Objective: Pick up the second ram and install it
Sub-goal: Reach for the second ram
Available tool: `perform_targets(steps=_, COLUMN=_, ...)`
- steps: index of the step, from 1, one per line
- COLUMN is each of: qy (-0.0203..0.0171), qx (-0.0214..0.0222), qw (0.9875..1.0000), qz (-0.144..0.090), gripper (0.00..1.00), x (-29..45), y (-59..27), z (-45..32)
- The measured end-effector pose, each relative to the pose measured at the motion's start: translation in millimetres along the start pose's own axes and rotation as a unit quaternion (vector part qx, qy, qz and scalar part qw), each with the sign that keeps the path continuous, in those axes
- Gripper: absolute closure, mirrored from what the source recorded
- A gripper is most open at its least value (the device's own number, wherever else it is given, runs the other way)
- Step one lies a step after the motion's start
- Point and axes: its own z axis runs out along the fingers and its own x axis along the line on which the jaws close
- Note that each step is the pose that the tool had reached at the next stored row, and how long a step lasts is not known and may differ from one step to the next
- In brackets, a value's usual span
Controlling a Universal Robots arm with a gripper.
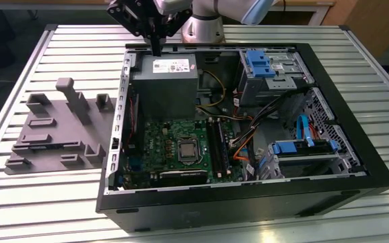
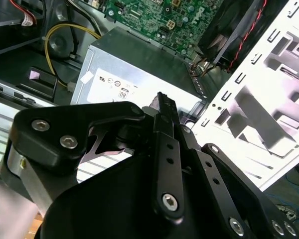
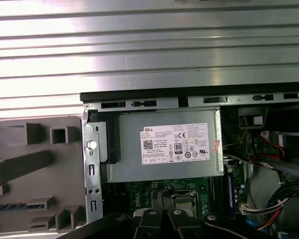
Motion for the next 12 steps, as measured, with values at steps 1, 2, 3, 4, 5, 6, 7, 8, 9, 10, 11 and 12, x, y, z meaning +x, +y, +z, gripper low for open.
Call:
perform_targets(steps=1, qy=0.0000, qx=0.0000, qw=1.0000, qz=0.000, gripper=0.89, x=0.4, y=0.0, z=0.0)
perform_targets(steps=2, qy=0.0000, qx=0.0000, qw=1.0000, qz=0.000, gripper=0.89, x=0.9, y=-0.1, z=0.0)
perform_targets(steps=3, qy=0.0000, qx=0.0000, qw=1.0000, qz=0.000, gripper=0.89, x=1.3, y=-0.1, z=0.0)
perform_targets(steps=4, qy=0.0000, qx=0.0000, qw=1.0000, qz=0.000, gripper=0.89, x=1.6, y=-0.1, z=-0.1)
perform_targets(steps=5, qy=0.0000, qx=0.0000, qw=1.0000, qz=0.000, gripper=0.89, x=2.3, y=-0.2, z=-0.1)
perform_targets(steps=6, qy=0.0000, qx=0.0000, qw=1.0000, qz=0.000, gripper=0.89, x=2.7, y=-0.2, z=-0.1)
perform_targets(steps=7, qy=0.0000, qx=0.0000, qw=1.0000, qz=0.000, gripper=0.89, x=3.1, y=-0.2, z=-0.1)
perform_targets(steps=8, qy=0.0000, qx=0.0000, qw=1.0000, qz=0.000, gripper=0.89, x=3.4, y=-0.3, z=-0.1)
perform_targets(steps=9, qy=0.0000, qx=0.0000, qw=1.0000, qz=0.000, gripper=0.89, x=3.7, y=-0.3, z=-0.1)
perform_targets(steps=10, qy=0.0000, qx=0.0000, qw=1.0000, qz=0.000, gripper=0.89, x=4.1, y=-0.3, z=-0.1)
perform_targets(steps=11, qy=0.0000, qx=0.0000, qw=1.0000, qz=0.000, gripper=0.89, x=4.5, y=-0.3, z=-0.1)
perform_targets(steps=12, qy=0.0000, qx=0.0000, qw=1.0000, qz=0.000, gripper=0.89, x=4.8, y=-0.4, z=-0.1)
